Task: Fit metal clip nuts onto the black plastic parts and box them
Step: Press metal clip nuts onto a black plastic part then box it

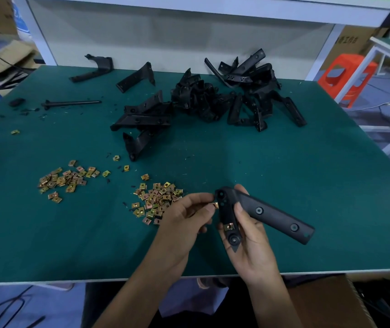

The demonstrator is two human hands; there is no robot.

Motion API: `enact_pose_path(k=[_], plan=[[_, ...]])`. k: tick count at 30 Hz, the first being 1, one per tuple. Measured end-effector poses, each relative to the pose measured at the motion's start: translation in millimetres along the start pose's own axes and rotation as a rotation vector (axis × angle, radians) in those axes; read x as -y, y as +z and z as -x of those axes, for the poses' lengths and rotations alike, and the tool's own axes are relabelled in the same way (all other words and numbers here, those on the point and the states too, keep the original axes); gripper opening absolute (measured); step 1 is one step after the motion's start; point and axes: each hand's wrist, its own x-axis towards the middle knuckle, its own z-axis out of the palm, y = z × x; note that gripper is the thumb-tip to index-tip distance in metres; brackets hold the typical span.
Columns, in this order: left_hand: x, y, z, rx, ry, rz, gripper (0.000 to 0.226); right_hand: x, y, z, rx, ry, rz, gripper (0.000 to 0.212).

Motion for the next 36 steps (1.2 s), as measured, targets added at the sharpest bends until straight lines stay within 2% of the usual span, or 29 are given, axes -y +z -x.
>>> enact_pose_path(k=[8,19,32,36], plan=[[4,12,-3,-0.103,0.014,0.071,0.013,-3,3,-2,-0.035,-0.042,0.048,0.036],[7,20,1,-0.067,0.003,0.255,0.014,0,4,0,-0.016,-0.022,-0.033,0.034],[4,16,1,-0.115,0.016,0.137,0.014,-5,0,-1,-0.009,-0.052,0.026,0.038],[1,15,0,-0.064,0.025,0.101,0.018,-5,3,-1,0.012,-0.049,0.058,0.04]])
